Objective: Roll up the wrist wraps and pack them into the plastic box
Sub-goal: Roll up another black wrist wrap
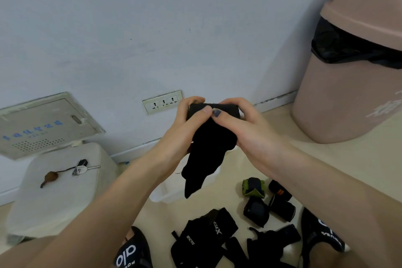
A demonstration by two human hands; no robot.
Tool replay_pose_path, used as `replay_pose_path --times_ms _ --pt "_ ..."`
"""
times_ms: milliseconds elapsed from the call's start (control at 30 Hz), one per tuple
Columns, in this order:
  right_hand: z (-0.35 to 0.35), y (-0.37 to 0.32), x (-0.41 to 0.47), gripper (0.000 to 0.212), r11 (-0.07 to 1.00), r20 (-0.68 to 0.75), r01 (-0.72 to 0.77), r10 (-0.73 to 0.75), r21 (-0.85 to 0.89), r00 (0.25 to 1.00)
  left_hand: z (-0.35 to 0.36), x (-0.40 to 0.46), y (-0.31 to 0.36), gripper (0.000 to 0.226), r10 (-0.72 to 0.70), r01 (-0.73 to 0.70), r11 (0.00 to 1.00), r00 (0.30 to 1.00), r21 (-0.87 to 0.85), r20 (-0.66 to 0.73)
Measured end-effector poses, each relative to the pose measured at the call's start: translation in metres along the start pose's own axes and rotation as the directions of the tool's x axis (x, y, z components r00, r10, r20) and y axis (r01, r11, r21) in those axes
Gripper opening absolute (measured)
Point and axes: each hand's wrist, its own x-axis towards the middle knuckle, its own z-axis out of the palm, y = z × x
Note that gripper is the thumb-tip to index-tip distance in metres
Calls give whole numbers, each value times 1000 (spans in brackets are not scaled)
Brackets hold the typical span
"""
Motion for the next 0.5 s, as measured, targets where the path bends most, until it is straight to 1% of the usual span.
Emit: replay_pose_path --times_ms 133,233,300,433,500 --pt "-1 -1 2 24 999 -3 -22 23 25 1000 -3 2 0 40 0 0 1000 1000 -9 -15" --pt "-3 -5 3 22 995 13 -82 81 51 997 -4 1 3 29 17 -17 1000 1000 18 17" --pt "-3 -6 4 24 995 9 -96 96 -2 995 -5 0 3 30 20 -21 999 999 29 35" --pt "-3 -5 3 28 968 -37 -75 68 -238 997 -7 -3 6 46 66 -68 996 997 49 41" --pt "-4 -5 3 35 960 -19 -120 119 -252 993 -9 -4 8 51 83 -84 996 996 36 39"
